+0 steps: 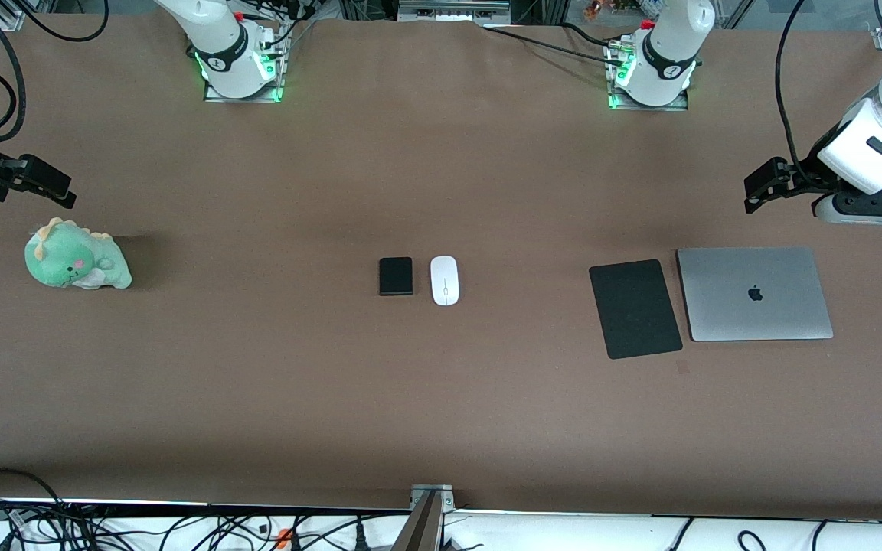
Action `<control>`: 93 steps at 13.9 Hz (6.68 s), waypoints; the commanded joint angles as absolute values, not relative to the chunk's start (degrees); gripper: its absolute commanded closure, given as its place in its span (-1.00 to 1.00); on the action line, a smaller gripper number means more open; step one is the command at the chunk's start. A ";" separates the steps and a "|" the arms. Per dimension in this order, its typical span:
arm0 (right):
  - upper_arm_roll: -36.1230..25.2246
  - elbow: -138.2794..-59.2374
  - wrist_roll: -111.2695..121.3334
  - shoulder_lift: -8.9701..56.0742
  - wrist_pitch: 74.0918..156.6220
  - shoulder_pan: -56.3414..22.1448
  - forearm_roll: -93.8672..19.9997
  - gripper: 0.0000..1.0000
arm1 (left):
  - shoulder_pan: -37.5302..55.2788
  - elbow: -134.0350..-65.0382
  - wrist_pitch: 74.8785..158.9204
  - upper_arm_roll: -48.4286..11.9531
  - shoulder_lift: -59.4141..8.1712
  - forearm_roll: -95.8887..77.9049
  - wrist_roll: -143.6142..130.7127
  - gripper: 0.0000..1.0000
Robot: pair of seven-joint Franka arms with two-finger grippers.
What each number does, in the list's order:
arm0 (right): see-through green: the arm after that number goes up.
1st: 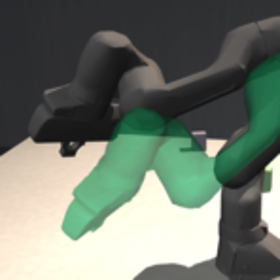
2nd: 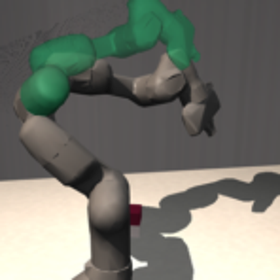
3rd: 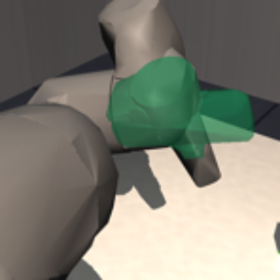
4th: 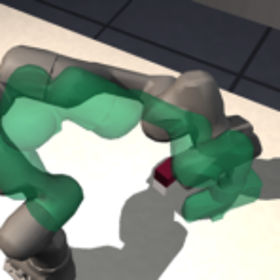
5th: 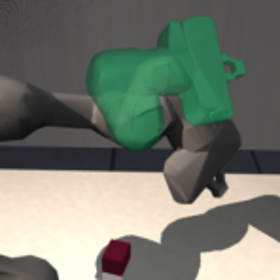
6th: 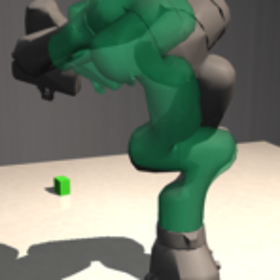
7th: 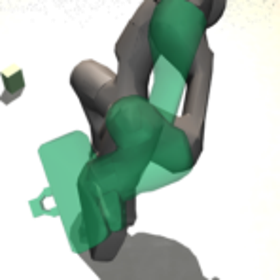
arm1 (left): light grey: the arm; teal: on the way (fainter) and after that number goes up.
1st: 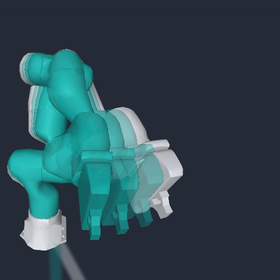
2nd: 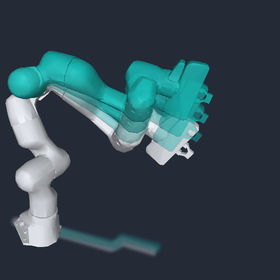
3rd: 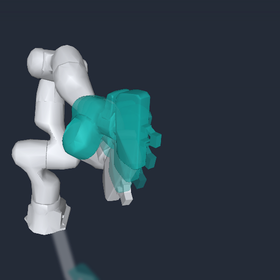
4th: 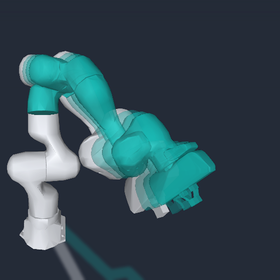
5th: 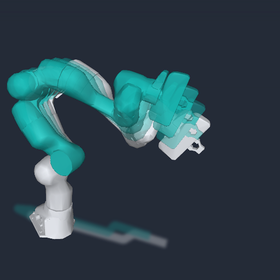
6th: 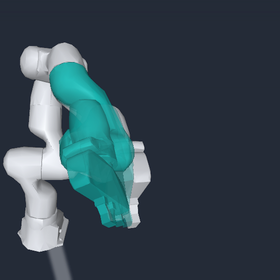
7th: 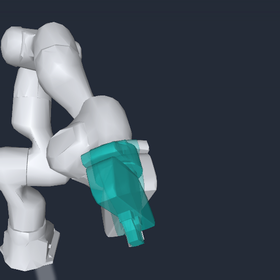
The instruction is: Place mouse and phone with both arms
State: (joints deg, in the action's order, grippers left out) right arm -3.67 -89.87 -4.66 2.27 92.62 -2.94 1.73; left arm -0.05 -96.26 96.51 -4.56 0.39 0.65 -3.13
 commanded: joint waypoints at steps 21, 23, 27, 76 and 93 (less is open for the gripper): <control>-2.11 -92.11 -8.24 3.69 93.07 -5.18 0.53 -1.00 | -0.09 -96.59 94.83 -5.27 0.79 -0.09 -2.19 -1.00; -2.11 -92.20 -12.37 4.57 93.34 -7.29 0.61 -1.00 | 0.00 -96.59 94.83 -5.27 0.70 0.00 -2.29 -1.00; -2.11 -93.42 -14.77 6.15 95.79 -8.87 0.61 -1.00 | 0.00 -96.59 94.83 -5.36 0.62 0.09 -2.37 -1.00; -2.55 -96.15 -34.28 42.98 143.00 -40.52 5.19 -0.97 | 2.81 -96.68 106.79 -16.96 -11.42 -0.53 -20.21 -1.00; -2.29 -83.51 -18.31 41.66 120.51 -31.49 3.61 0.16 | 5.71 -98.17 119.87 -21.18 -17.83 -3.34 -30.22 -1.00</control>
State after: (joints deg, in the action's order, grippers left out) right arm -3.29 -86.73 -24.44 42.57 125.29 -35.85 4.50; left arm 4.78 -97.66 117.11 -20.58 -16.51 -2.25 -28.03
